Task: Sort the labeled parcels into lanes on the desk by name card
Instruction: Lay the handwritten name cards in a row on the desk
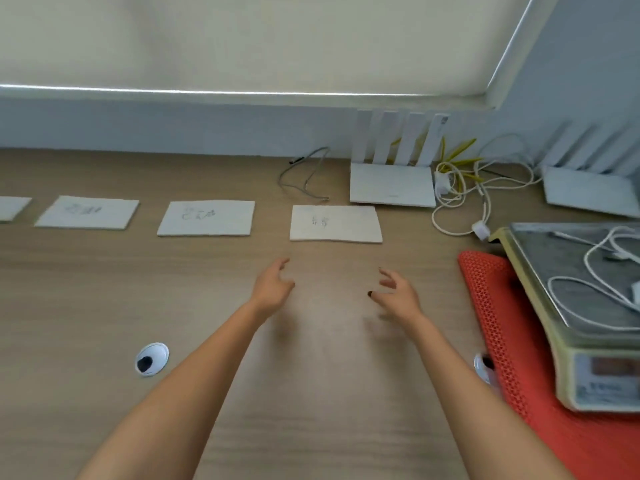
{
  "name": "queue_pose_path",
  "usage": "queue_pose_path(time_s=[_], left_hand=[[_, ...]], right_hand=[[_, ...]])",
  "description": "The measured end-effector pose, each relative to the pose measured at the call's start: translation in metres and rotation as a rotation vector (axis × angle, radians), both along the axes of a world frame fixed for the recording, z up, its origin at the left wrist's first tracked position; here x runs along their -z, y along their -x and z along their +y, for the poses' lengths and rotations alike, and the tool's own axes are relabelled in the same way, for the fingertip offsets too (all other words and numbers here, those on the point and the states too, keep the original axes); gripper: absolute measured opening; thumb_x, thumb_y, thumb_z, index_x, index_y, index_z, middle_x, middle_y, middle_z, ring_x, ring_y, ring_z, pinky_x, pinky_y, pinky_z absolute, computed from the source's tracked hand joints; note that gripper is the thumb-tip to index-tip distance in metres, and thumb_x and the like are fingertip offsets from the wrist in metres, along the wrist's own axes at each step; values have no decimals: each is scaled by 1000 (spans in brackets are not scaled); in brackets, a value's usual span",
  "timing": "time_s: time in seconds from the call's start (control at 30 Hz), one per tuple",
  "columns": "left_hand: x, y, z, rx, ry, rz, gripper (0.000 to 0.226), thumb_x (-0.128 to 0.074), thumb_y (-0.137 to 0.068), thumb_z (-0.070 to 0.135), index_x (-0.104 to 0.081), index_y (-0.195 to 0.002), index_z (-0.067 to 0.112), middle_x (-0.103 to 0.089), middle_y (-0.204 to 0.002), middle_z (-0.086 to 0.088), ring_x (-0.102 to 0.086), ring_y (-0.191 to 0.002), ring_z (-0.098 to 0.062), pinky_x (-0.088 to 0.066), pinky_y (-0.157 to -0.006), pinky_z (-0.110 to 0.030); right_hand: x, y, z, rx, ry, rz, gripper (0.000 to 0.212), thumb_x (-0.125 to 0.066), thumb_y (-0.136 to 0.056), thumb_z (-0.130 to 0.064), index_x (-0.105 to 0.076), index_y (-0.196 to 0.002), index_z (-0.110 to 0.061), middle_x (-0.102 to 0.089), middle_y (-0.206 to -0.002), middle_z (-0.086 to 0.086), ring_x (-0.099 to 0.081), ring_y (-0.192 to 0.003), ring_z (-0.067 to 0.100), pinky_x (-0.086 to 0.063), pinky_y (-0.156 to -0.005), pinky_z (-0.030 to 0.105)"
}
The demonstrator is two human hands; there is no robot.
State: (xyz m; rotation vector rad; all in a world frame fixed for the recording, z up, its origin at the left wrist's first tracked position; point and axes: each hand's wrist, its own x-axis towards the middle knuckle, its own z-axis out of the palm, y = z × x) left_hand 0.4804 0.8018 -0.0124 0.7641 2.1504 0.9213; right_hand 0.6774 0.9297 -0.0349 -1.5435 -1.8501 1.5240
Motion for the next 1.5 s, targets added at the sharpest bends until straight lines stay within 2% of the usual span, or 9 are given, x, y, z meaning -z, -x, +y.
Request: queue_pose_path(time_s=[0.07, 0.17, 0.27, 0.43, 0.57, 0.83, 0.93, 1.2, 1.5], left_hand=[[-21, -25, -30, -8, -34, -25, 56, -50, -89, 0, -38, -142, 11, -43, -143, -12, -41, -131, -26, -36, -105, -34], [-47, -65, -77, -70, -150, -105, 58, -49, -87, -6, -37, -141, 12, -47, -136, -12, -45, -125, -24, -42, -98, -33], [-64, -98, -124, -125, -254, -153, 62, -48, -83, -13, -40, -138, 13, -51, -129, -12, -48, -120, -24, -42, -99, -35], [-86, -124, -188, -73, -302, -131, 63, -51, -78, -14, -45, -133, 16, -54, -124, -8, -49, -114, -17, -39, -96, -26], [-100, -125, -236, -34, -299, -114, 68, -55, -76, -13, -43, -137, 16, -52, -128, -6, -47, -116, -15, -37, -97, -25], [-115, -70, -332, 33, -305, -104, 71, -57, -78, -7, -37, -140, 20, -46, -129, -3, -43, -119, -15, -36, -93, -23], [-113, -37, -377, 27, -331, -142, 70, -57, -80, -5, -35, -140, 22, -45, -127, -3, -45, -117, -17, -39, -85, -23], [-110, 50, -510, 69, -302, -134, 68, -57, -80, -4, -37, -140, 20, -46, -128, -6, -46, -114, -19, -44, -79, -25], [-119, 100, -582, 41, -290, -126, 65, -56, -81, -2, -38, -139, 21, -46, -130, -5, -46, -113, -18, -44, -81, -27]], right_hand=[[-14, -14, -39, 7, 50, 34, 58, -66, -82, -3, -48, -135, -18, -53, -128, 12, -56, -87, 22, -46, -56, 26], [-37, -33, -101, -22, 52, 76, 56, -65, -81, 2, -50, -133, -14, -54, -127, 16, -57, -87, 20, -45, -71, 26], [-57, -52, -157, -40, -2, 100, 55, -66, -79, 1, -52, -130, -12, -55, -126, 11, -58, -90, 16, -45, -74, 24], [-85, -67, -220, -41, -36, 166, 55, -65, -78, -1, -52, -129, -17, -55, -124, -3, -58, -100, 14, -46, -65, 11], [-102, -64, -258, -54, -57, 209, 56, -64, -77, 3, -52, -128, -16, -55, -119, 1, -58, -101, 15, -46, -64, 9], [-122, -18, -357, -127, -147, 159, 60, -71, -75, -4, -50, -130, -17, -53, -117, 4, -55, -104, 17, -45, -75, 19], [-124, 17, -408, -123, -176, 136, 62, -72, -75, -6, -49, -131, -18, -53, -119, 3, -55, -104, 16, -45, -76, 19], [-131, 93, -554, -134, -173, 107, 68, -72, -76, -8, -43, -138, -19, -50, -127, 5, -53, -106, 16, -46, -73, 19], [-153, 150, -619, -112, -156, 149, 70, -70, -78, -7, -41, -140, -18, -49, -129, 7, -53, -107, 18, -47, -77, 25]])
